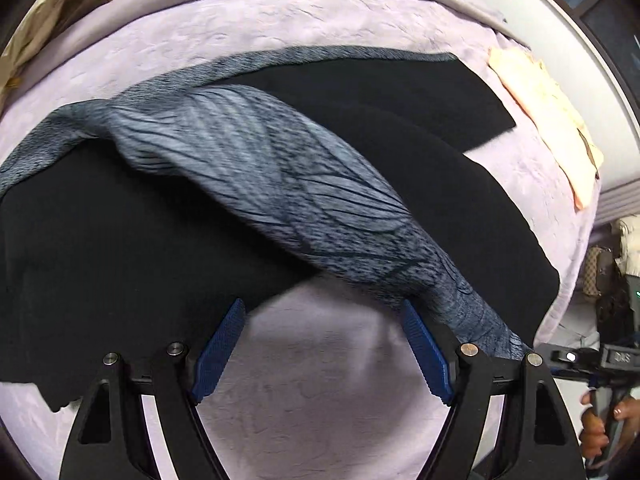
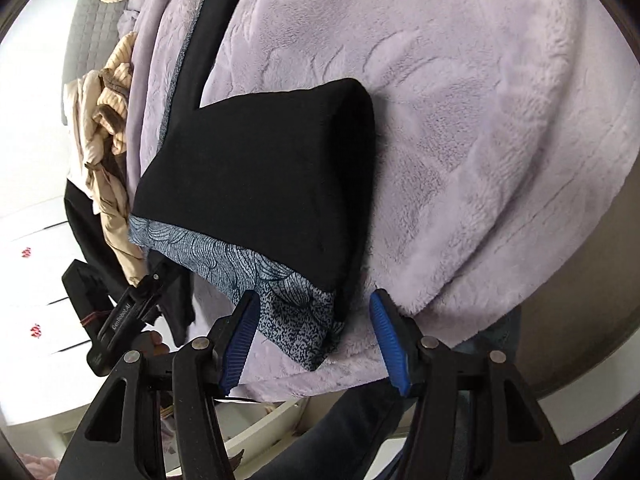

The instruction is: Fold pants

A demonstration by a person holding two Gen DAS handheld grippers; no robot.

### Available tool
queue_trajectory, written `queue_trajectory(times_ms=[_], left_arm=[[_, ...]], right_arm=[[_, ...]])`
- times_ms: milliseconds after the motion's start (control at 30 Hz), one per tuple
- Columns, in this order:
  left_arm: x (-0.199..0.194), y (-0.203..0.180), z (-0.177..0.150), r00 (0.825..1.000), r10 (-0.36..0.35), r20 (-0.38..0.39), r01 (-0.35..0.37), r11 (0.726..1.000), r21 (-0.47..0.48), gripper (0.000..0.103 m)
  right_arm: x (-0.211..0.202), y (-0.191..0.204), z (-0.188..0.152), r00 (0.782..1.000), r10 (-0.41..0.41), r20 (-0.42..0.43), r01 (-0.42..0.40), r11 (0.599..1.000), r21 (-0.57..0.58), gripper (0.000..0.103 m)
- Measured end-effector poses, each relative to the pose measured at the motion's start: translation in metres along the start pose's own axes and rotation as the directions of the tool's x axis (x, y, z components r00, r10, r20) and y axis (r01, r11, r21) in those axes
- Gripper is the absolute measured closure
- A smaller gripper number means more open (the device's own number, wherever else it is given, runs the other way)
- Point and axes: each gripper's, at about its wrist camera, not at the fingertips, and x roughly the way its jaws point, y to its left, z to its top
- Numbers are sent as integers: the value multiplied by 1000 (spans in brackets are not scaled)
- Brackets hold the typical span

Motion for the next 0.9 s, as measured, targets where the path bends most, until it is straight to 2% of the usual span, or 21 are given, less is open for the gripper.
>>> queue_trajectory(times_ms=[33, 67, 100, 133, 267, 367, 433, 500, 567, 633, 733, 767, 833, 900], left_arm=[[4, -5, -6, 1000, -10, -10, 10, 1000, 5, 22], [7, -7, -5, 1000, -18, -22, 18, 1000, 6, 22], [8, -8, -5, 999, -32, -32, 32, 999, 0, 22], [7, -11, -2, 998, -52, -32, 52, 999, -13, 22], [-12, -21, 26, 996, -86, 35, 88, 995, -48, 22], [-26, -23, 58, 992, -84, 93, 91, 993, -71, 22], [-33, -21, 85, 990, -54, 134, 63, 996, -70, 22], [-34, -23, 112, 984, -21, 175, 32, 998, -58, 22], [-38, -22, 138, 977, 31, 211, -18, 998, -64, 22], [-52, -10, 155, 963, 57, 263, -35, 995, -89, 22], [-78, 16, 157, 943, 109, 315, -72, 989, -127, 22], [-80, 22, 156, 939, 127, 319, -86, 986, -140, 22], [-85, 36, 147, 937, 161, 310, -112, 979, -171, 22], [-80, 48, 134, 939, 203, 278, -153, 969, -192, 22]], right_arm=[[7, -3, 3, 1000, 15, -18, -15, 1000, 13, 42], [9, -5, 4, 999, 35, -22, -35, 999, 27, 50], [11, -6, 5, 997, 73, -33, -72, 996, 43, 64], [11, -4, 6, 992, 114, -49, -112, 992, 52, 87], [-18, 29, 20, 969, 246, -16, -246, 969, -22, 90], [-43, 63, 55, 948, 317, 25, -313, 945, -91, 90], [-59, 90, 95, 931, 361, 60, -350, 927, -137, 90], [-70, 108, 127, 927, 366, 81, -349, 922, -169, 90], [-75, 129, 167, 932, 349, 101, -325, 925, -196, 90], [-74, 145, 200, 943, 314, 106, -287, 934, -212, 90], [-62, 164, 237, 969, 231, 88, -207, 952, -224, 80], [-58, 167, 244, 977, 200, 76, -179, 959, -221, 66], [-63, 167, 248, 982, 155, 103, -126, 962, -243, 43], [-72, 167, 242, 983, 126, 130, -87, 957, -275, 42]])
